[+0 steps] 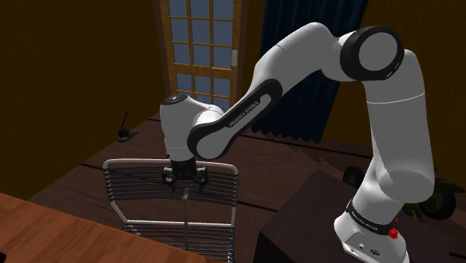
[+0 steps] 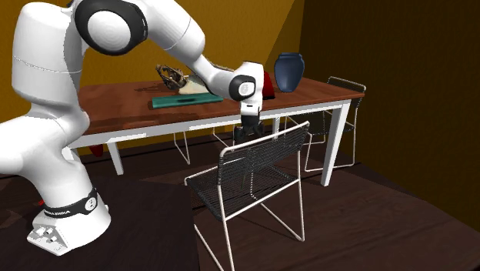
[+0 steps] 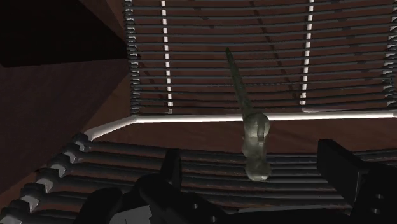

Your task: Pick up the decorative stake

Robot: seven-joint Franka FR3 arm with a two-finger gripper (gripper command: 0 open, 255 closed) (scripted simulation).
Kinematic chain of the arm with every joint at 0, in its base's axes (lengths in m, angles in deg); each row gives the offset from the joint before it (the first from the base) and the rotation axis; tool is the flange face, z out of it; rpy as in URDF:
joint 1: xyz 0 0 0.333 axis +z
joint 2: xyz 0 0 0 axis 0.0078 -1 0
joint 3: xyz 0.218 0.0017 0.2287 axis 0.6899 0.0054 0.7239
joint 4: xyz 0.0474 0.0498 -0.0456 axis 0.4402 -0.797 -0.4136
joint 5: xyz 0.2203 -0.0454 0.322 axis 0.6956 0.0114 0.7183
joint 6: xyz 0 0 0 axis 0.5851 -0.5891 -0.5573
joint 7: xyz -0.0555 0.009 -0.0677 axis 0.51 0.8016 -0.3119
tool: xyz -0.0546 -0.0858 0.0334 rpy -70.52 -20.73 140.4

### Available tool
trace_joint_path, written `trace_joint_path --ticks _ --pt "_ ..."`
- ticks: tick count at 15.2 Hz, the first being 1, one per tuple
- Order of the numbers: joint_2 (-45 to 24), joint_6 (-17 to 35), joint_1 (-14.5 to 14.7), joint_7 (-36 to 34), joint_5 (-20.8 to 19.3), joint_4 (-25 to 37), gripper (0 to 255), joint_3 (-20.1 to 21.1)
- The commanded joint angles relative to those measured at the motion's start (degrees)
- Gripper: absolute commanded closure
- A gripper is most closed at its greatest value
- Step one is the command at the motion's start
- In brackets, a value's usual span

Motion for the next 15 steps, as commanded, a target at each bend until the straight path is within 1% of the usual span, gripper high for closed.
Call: trace_joint_path --ticks 1,7,9,10,15 --pt "-2.6 0.3 1.3 -1.7 -1.2 2.2 0 -1.1" --pt "-5.7 3.5 2.3 -2.9 -3.3 1.8 0 -2.5" --pt "-6.0 3.8 2.4 -3.0 -3.4 1.8 0 -2.7" --pt "-6.1 3.8 2.5 -3.0 -3.5 1.8 255 -2.7" --pt "-6.1 3.7 2.5 -3.0 -3.5 1.9 255 -2.7"
